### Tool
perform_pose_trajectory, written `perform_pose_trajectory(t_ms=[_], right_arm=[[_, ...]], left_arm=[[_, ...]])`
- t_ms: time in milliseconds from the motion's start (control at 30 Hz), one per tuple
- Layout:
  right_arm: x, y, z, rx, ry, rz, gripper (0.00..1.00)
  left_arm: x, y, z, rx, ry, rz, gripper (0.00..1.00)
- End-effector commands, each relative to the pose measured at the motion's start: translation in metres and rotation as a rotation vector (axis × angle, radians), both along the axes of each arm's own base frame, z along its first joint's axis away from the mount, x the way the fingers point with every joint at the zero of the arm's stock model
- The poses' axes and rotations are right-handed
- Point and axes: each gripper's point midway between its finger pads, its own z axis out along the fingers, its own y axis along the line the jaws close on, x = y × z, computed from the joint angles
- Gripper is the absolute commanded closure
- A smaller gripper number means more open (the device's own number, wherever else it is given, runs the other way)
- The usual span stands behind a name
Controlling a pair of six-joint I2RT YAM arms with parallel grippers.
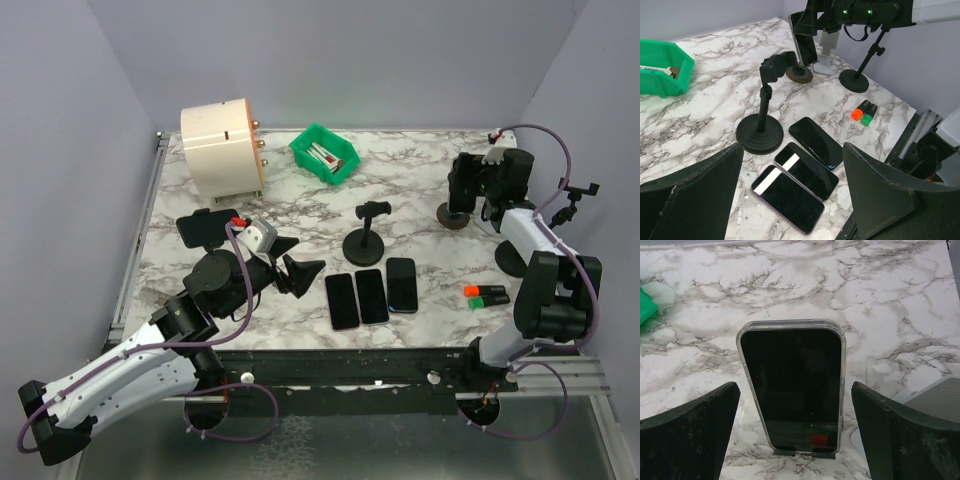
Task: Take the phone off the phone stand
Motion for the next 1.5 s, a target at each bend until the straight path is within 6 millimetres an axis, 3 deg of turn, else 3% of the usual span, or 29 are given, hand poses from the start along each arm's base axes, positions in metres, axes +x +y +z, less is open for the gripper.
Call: perform_pose_trajectory(t_ms=[0, 467, 800, 1133, 1267, 1467], right_arm=[[0.001, -0.008, -0.013, -0.017, 0.043, -0.023, 0.01], [0.005, -0.006, -0.015, -0.011, 0.053, -0.008, 0.12], [0.005, -0.003, 0.016, -0.010, -0.023, -0.001, 0.36], [0.001, -0.004, 0.044, -0.017, -0.091, -0.013, 0.39], [-0.002, -0.005, 0.067, 0.010, -0.140, -0.043, 0.40], [-0.021, 0.005, 0.131, 0.112, -0.264, -0.098, 0.52]], left_arm=[[0.001, 0.002, 0.001, 0.008, -0.012, 0.007, 0.18], [0.002, 0.003, 0.001, 0.009, -0.013, 0.014, 0.18], [0.002, 0.003, 0.002, 0.006, -0.012, 0.010, 0.18], [0.001, 0.001, 0.000, 0.008, -0.006, 0.004, 0.18], [0.001, 0.001, 0.000, 0.007, -0.006, 0.004, 0.18], [0.000, -0.002, -0.001, 0.008, 0.003, -0.011, 0.19]])
